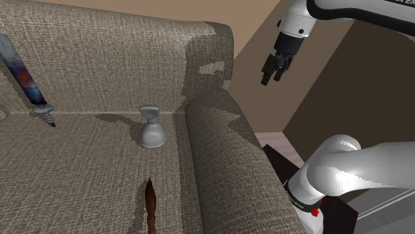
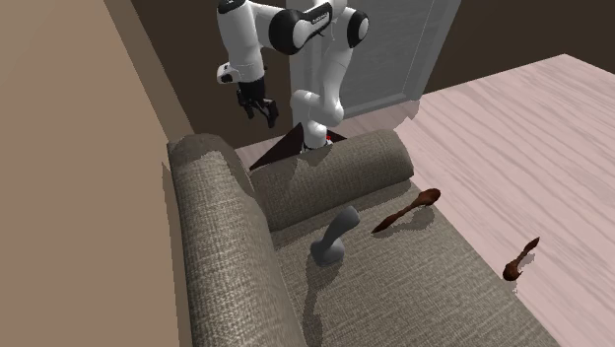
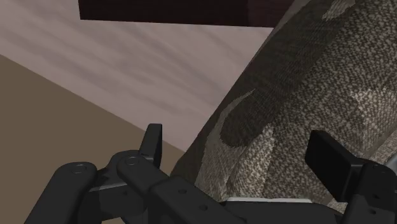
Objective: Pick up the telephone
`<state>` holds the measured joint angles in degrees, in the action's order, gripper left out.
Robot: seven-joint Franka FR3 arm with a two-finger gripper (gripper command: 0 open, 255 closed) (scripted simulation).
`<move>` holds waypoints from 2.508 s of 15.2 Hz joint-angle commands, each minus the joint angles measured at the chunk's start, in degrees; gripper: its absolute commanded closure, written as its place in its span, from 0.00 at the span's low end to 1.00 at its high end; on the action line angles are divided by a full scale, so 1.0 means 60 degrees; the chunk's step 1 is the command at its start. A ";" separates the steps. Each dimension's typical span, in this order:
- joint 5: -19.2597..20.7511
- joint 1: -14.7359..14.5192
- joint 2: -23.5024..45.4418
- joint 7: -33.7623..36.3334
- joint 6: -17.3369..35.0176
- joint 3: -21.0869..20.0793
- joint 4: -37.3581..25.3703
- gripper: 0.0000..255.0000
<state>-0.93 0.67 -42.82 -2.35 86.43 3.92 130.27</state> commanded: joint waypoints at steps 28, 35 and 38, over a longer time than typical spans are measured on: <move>-0.2292 0.0012 0.4456 0.9349 0.3121 -0.5751 -0.3111 0.00; -0.1063 -0.0026 0.6592 1.1621 0.3638 -0.6788 -0.4880 0.00; -0.1095 -0.0036 0.6565 1.1575 0.4023 -0.6788 -0.4472 0.00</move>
<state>-7.53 0.52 -3.49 66.99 109.72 -36.72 102.70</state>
